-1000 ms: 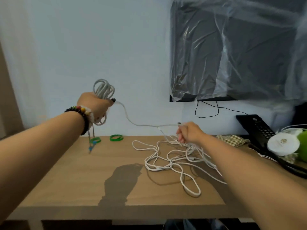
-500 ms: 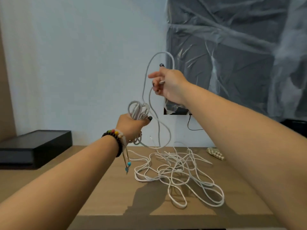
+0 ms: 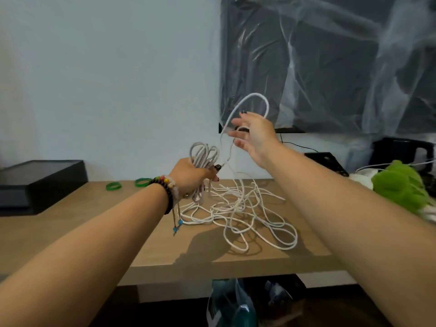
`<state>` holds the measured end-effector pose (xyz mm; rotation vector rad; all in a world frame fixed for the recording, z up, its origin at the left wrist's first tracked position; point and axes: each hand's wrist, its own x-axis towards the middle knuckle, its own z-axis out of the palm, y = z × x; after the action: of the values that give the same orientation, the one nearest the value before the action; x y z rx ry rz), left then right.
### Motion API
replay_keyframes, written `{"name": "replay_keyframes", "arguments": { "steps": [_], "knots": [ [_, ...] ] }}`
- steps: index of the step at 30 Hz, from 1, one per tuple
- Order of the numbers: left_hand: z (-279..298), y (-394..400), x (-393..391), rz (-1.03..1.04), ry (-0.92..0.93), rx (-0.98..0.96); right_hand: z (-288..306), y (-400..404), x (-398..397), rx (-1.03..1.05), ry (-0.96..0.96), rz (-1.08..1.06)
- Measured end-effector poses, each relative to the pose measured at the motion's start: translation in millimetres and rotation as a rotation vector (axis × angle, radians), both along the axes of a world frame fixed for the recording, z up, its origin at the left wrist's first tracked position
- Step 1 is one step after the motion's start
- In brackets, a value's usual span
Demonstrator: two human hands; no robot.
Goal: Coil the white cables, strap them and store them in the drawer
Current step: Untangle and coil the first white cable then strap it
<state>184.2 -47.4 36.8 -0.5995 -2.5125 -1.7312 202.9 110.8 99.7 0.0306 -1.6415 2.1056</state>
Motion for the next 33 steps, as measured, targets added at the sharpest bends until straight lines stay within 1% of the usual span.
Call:
{"name": "replay_keyframes", "arguments": {
  "steps": [3,4,5,8,9,11,13,17,19,23,26,29,31,33],
  "knots": [
    [5,-11,-6,0.065,0.022,0.114,-46,8,0,-0.018,-0.044,0.07],
    [9,-15,-8,0.079,0.039,0.145,-65,7,2,0.029,-0.086,0.105],
    [12,-19,-9,0.085,0.056,0.175,-84,4,3,0.14,-0.143,0.133],
    [19,-31,-11,0.081,0.089,0.204,-137,-7,2,0.802,-0.271,0.131],
    [19,-35,-11,0.08,0.098,0.181,-149,-11,0,0.928,-0.272,0.143],
    [18,-44,-10,0.091,0.112,0.131,-162,-18,-3,1.003,-0.254,0.164],
    [16,-57,-9,0.11,0.117,0.116,-169,-16,-8,1.088,-0.26,0.141],
    [15,-91,-14,0.191,0.128,0.127,-180,13,-16,1.329,-0.316,0.046],
    [15,-109,-18,0.249,0.129,0.142,-182,35,-22,1.372,-0.328,-0.032],
    [12,-142,-28,0.328,0.123,0.142,-175,68,-36,1.348,-0.404,-0.147],
    [1,-149,-33,0.343,0.102,0.082,-153,69,-51,1.373,-0.454,-0.161],
    [-8,-139,-35,0.348,0.097,0.006,-113,58,-63,1.394,-0.449,-0.189],
    [-11,-129,-38,0.364,0.111,0.004,-81,45,-67,1.288,-0.402,-0.164],
    [-12,-119,-39,0.38,0.139,0.008,-46,29,-66,1.174,-0.301,-0.136]
  ]
}}
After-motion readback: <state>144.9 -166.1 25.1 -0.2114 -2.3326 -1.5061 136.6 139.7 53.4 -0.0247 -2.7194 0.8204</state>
